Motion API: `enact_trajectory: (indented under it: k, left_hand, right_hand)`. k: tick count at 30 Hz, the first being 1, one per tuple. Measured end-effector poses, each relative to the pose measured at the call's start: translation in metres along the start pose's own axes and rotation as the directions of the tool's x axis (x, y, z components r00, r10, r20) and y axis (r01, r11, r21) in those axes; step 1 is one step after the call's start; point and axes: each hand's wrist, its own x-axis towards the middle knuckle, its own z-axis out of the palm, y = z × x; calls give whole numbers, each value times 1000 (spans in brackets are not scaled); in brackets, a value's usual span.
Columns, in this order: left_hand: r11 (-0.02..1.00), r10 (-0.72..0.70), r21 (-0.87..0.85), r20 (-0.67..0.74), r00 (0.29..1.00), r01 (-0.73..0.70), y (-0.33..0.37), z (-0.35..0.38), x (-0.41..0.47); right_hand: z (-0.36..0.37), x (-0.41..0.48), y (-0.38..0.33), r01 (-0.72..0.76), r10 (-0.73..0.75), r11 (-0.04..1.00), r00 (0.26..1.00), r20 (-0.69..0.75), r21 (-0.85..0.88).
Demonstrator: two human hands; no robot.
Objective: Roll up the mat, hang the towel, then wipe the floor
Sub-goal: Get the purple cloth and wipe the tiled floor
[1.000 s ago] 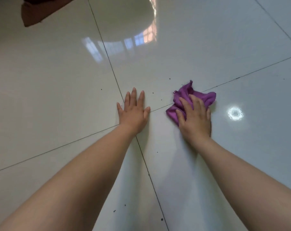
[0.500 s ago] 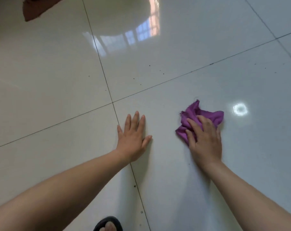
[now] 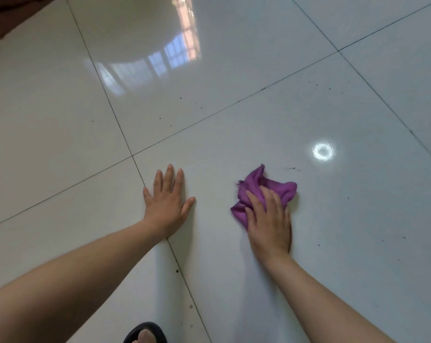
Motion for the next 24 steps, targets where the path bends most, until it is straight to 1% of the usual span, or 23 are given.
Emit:
enact_trajectory:
  k: [1, 2, 5, 9, 11, 13, 15, 17, 19, 24]
  left_hand:
    - [1000, 3, -1, 3, 1000, -3, -1, 0, 0]
    - [1000, 8, -1, 5, 1000, -8, -1, -1, 0]
    - [1000, 22, -1, 12, 1000, -22, -4, -1, 0]
    - [999, 42, -7, -19, 999, -42, -5, -4, 0]
    - [995, 94, 29, -31, 995, -93, -4, -6, 0]
    - [984, 164, 71, -38, 986, -161, -3, -7, 0]
    - [976, 212, 72, -48, 976, -208, -1, -6, 0]
    - [971, 228, 82, -23, 973, -226, 0, -3, 0]
    - [967, 228, 113, 8, 974, -228, 0, 2, 0]
    - [960, 246, 137, 6, 969, -244, -4, 9, 0]
  right_hand:
    - [1, -2, -1, 63, -63, 998, 998, 27, -4]
    - [2, -1, 1, 92, -92, 996, 995, 40, 6]
    - [-1, 0, 8, 114, -119, 991, 990, 73, 71]
    - [-14, 9, 23, 235, -235, 972, 965, 120, 6]
    - [-15, 14, 24, 280, -277, 960, 947, 161, 0]
    - [-11, 19, 20, 332, -336, 942, 921, 197, 54]
    - [-7, 22, 11, 390, -405, 914, 888, 218, 110]
    - [-3, 23, 2, 438, -462, 886, 865, 196, 154]
    - [1, 22, -5, 455, -484, 870, 860, 158, 188]
    - [9, 16, -12, 425, -459, 869, 883, 94, 253]
